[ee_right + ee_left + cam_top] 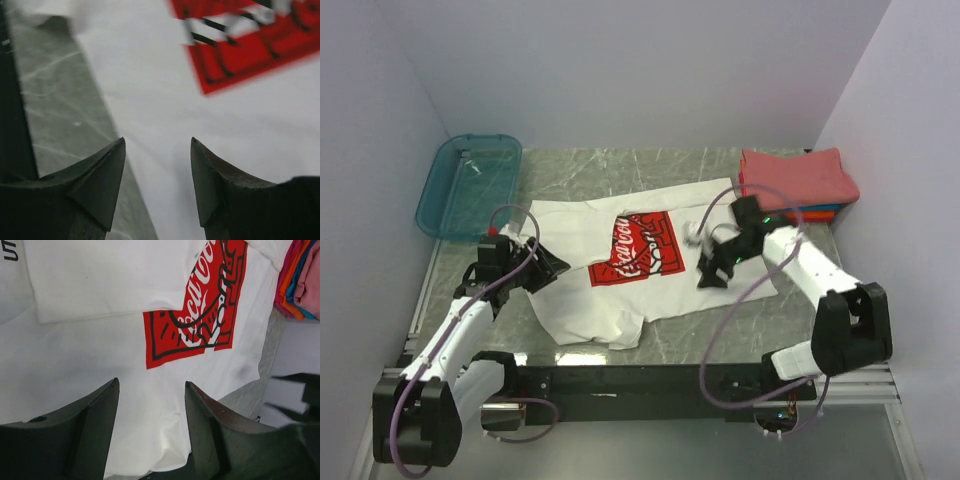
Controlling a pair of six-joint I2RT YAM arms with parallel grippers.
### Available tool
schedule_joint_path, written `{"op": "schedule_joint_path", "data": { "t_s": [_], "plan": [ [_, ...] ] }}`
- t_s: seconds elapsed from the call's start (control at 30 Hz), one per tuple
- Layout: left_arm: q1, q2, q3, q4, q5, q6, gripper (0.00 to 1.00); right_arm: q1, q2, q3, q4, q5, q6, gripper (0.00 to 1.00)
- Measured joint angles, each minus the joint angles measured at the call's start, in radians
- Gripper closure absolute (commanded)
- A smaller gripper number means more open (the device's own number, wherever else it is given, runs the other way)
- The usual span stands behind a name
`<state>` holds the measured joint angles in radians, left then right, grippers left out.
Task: Fold and stack the t-shirts
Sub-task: Fold the tshirt
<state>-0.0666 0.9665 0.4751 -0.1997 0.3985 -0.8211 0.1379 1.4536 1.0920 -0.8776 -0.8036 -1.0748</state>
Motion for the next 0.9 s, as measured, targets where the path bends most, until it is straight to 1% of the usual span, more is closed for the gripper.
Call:
{"op": "schedule_joint_path", "data": {
  "t_s": [0.07,0.1,0.17,0.2,0.27,0.33,0.43,0.53,0.6,0.7,0.77,0.8,0.9],
  "plan": [
    [-0.001,-0.039,0.015,-0.058,-0.012,0.019,0.36,0.163,-0.068,-0.138,0.037,0.000,-0.053,0.37],
    [-0.002,-0.071,0.030,-0.082,-0.034,0.028,0.28,0.258,-0.100,-0.195,0.077,0.016,-0.061,0.36],
    [-0.002,-0.143,0.078,-0.118,-0.085,0.052,0.18,0.482,-0.166,-0.281,0.161,0.068,-0.071,0.36],
    [-0.002,-0.180,0.108,-0.124,-0.119,0.061,0.08,0.577,-0.183,-0.297,0.198,0.096,-0.070,0.36],
    [-0.002,-0.247,0.165,-0.121,-0.186,0.080,0.07,0.725,-0.184,-0.288,0.257,0.164,-0.055,0.36],
    [-0.001,-0.295,0.209,-0.111,-0.246,0.102,0.07,0.851,-0.146,-0.260,0.338,0.246,-0.031,0.36],
    [-0.001,-0.322,0.249,-0.120,-0.313,0.135,0.07,0.984,-0.069,-0.221,0.432,0.370,0.001,0.36],
    [-0.001,-0.325,0.253,-0.151,-0.369,0.161,0.07,1.088,0.031,-0.178,0.490,0.475,0.025,0.37],
    [-0.001,-0.338,0.243,-0.174,-0.386,0.175,0.07,1.126,0.095,-0.157,0.517,0.529,0.035,0.39],
    [-0.001,-0.383,0.214,-0.188,-0.397,0.188,0.07,1.138,0.169,-0.135,0.526,0.594,0.053,0.43],
    [-0.001,-0.412,0.202,-0.195,-0.398,0.193,0.07,1.138,0.204,-0.119,0.526,0.620,0.062,0.51],
    [-0.001,-0.422,0.200,-0.197,-0.398,0.197,0.07,1.138,0.214,-0.113,0.525,0.629,0.066,0.63],
    [-0.001,-0.436,0.200,-0.198,-0.398,0.201,0.07,1.138,0.231,-0.090,0.511,0.641,0.081,0.94]
  ]
}}
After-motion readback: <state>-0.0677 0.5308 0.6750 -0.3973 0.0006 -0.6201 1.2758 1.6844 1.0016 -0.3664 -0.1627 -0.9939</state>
